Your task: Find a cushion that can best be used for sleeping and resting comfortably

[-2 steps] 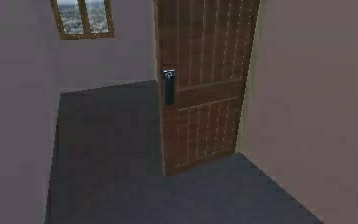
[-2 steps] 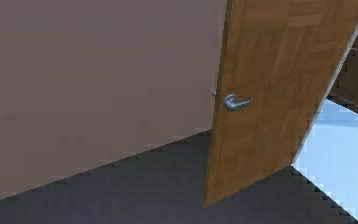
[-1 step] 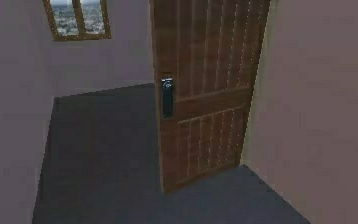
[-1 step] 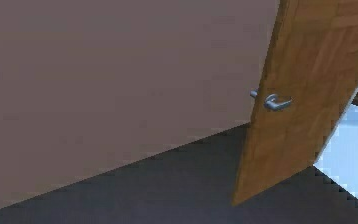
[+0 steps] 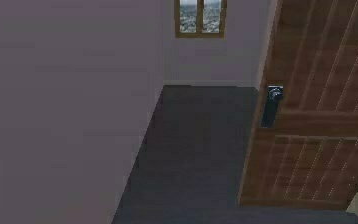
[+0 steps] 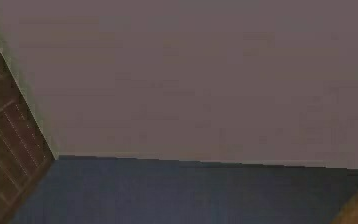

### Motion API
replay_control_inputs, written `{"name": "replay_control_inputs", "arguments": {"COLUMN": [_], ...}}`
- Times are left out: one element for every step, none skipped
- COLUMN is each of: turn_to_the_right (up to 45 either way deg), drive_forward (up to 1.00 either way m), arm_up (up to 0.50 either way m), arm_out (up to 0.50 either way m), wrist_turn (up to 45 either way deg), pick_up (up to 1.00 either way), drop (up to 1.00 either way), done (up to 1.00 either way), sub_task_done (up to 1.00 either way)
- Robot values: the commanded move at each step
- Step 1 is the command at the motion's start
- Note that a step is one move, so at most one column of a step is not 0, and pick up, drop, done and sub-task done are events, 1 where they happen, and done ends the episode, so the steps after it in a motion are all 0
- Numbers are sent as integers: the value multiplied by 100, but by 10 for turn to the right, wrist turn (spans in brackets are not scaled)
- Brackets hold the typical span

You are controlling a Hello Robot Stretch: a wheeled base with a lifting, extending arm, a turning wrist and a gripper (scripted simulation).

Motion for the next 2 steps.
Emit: {"name": "replay_control_inputs", "arguments": {"turn_to_the_right": [0, -90], "drive_forward": [100, 0], "arm_up": [0, 0], "arm_out": [0, 0], "wrist_turn": [0, 0], "pick_up": [0, 0], "drop": [0, 0], "done": [0, 0], "sub_task_done": [0, 0]}}
